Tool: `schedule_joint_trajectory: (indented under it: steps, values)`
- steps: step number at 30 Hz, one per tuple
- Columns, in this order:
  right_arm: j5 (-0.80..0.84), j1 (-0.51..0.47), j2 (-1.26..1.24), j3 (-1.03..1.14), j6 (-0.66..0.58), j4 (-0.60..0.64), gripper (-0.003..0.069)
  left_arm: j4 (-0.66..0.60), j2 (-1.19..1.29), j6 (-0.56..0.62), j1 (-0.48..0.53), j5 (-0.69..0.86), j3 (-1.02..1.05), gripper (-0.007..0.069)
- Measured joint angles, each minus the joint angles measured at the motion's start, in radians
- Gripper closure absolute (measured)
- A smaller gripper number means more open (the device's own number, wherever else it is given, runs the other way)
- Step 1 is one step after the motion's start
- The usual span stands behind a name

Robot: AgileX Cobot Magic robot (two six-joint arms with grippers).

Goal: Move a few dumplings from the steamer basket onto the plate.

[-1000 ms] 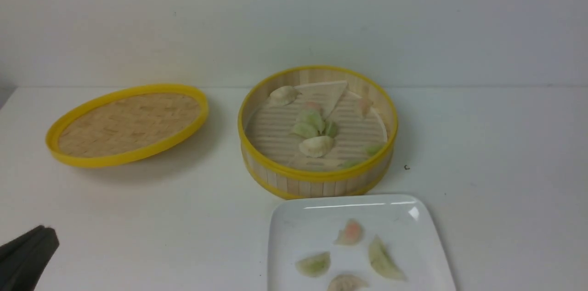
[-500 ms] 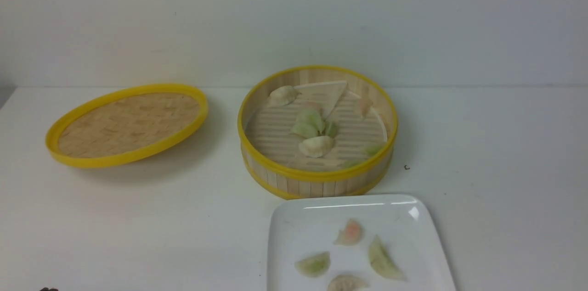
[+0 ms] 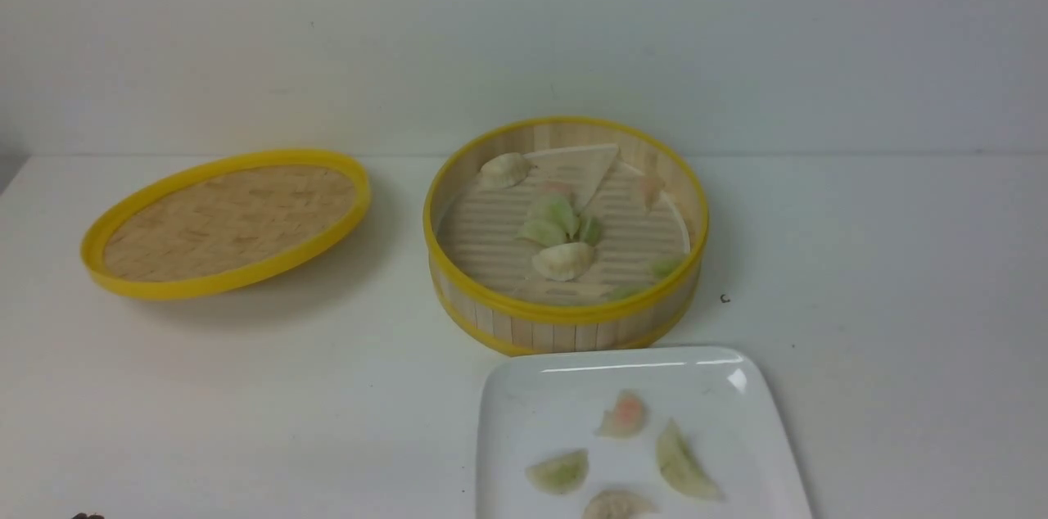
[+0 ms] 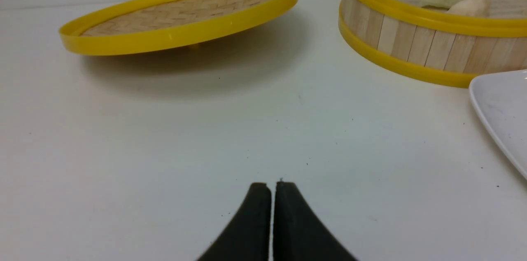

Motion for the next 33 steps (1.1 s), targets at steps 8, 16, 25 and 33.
schedule_joint_trajectory:
  steps: [8,16,25,33]
  values:
    - [0.008,0.0,0.0,0.0,-0.025,-0.027,0.0673,0.0,0.0,0.0,0.0,0.0,0.0,0.0631]
    - [0.025,0.0,0.0,0.0,-0.284,0.357,0.0673,0.001,0.0,0.0,0.0,0.0,0.0,0.0631]
    - [0.025,-0.032,0.0,0.046,-0.483,0.574,0.0673,0.001,0.0,0.0,0.0,0.001,0.0,0.0631]
    - [0.026,-0.368,0.0,0.275,-0.495,0.575,0.0673,0.001,0.0,0.0,0.0,0.001,0.0,0.0631]
